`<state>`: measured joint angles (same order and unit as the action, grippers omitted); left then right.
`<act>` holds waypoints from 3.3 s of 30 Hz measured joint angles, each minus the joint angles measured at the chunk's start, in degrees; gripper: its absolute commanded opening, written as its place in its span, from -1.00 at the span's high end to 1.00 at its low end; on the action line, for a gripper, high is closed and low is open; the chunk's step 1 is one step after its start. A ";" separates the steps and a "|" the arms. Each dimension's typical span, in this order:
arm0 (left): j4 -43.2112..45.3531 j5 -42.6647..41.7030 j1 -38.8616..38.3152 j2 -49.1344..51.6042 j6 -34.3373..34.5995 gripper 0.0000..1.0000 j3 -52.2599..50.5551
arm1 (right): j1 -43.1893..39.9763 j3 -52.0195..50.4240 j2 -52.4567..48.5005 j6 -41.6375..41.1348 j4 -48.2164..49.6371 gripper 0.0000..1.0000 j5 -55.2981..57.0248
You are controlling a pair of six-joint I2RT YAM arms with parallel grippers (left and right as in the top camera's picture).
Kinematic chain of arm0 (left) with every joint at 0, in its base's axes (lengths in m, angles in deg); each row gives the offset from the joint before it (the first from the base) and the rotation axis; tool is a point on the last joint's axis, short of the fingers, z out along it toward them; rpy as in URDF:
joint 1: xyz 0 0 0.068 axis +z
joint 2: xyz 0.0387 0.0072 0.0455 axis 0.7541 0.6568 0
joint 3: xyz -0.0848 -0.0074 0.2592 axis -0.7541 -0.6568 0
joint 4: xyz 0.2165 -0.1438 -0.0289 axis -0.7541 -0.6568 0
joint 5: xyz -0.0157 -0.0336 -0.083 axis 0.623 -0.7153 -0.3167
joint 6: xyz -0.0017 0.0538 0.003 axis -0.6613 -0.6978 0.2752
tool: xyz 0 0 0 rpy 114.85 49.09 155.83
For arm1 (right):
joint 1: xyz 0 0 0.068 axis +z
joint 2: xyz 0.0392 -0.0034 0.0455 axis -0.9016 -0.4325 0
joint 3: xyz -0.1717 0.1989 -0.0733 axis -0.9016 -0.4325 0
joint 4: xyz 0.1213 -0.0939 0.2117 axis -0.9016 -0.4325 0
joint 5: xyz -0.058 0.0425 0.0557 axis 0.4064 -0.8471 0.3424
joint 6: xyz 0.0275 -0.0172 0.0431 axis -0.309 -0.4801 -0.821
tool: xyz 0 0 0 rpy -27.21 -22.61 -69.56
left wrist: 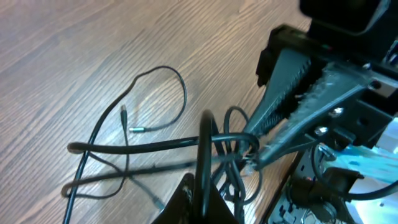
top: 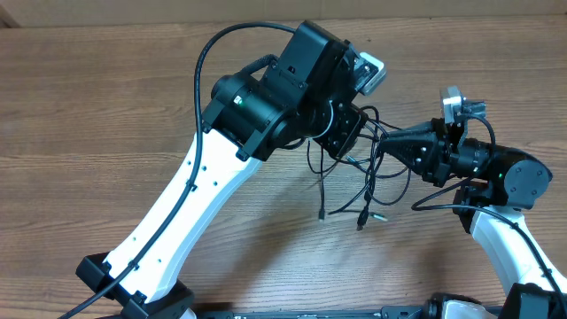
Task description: Untangle cables
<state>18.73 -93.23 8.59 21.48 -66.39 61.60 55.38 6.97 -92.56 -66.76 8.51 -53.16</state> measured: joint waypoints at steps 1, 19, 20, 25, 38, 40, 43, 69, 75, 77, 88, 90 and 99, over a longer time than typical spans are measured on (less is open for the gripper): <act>0.33 -0.04 0.00 0.00 0.17 0.92 0.00 | 0.00 0.00 0.00 -0.11 -0.87 0.92 0.00; 8.90 1.05 0.07 0.00 4.31 0.92 0.00 | -0.02 0.00 -0.02 0.02 -2.93 0.93 -3.72; 10.16 2.12 0.26 0.00 5.11 0.92 0.00 | -0.02 0.00 0.00 0.04 -4.04 0.92 -4.26; 16.70 5.40 1.68 0.00 10.34 0.92 0.00 | -0.02 0.00 0.00 0.04 -10.88 0.93 -5.18; 23.37 2.67 7.80 0.04 21.14 0.92 -0.04 | 0.00 0.00 0.00 0.04 -13.42 0.93 -4.87; 23.85 2.45 9.51 0.04 23.12 0.92 -0.04 | 0.00 0.00 0.00 0.02 -13.99 0.93 -4.79; 26.38 2.60 13.53 0.07 25.03 0.92 -0.04 | 0.00 -0.07 0.00 0.00 -15.21 0.93 -5.51; 23.71 -34.45 21.75 0.11 12.90 0.92 -0.04 | 0.00 -0.09 0.00 0.09 -15.80 -0.54 -5.75; 19.02 -44.09 19.28 0.11 5.86 0.92 -0.04 | 0.00 -0.09 0.00 1.40 -15.87 -0.54 -5.73; 17.64 -45.90 18.67 0.11 3.80 0.92 -0.04 | 0.00 -0.09 0.00 1.81 -15.85 -0.54 -5.62; 16.55 -49.70 16.55 0.11 0.63 0.92 -0.04 | 0.00 -0.09 0.00 5.79 -15.85 -0.47 -4.90; 16.55 -49.18 15.45 0.11 0.61 0.92 -0.04 | 0.00 -0.09 0.00 6.05 -15.85 -0.45 -4.81; 16.37 -41.55 10.08 0.11 -0.42 0.92 -0.04 | 0.00 -0.11 0.00 7.13 -15.80 0.52 -4.76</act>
<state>35.11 -134.78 18.66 21.59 -66.81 61.56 55.38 6.86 -92.56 -59.63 -7.29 -57.93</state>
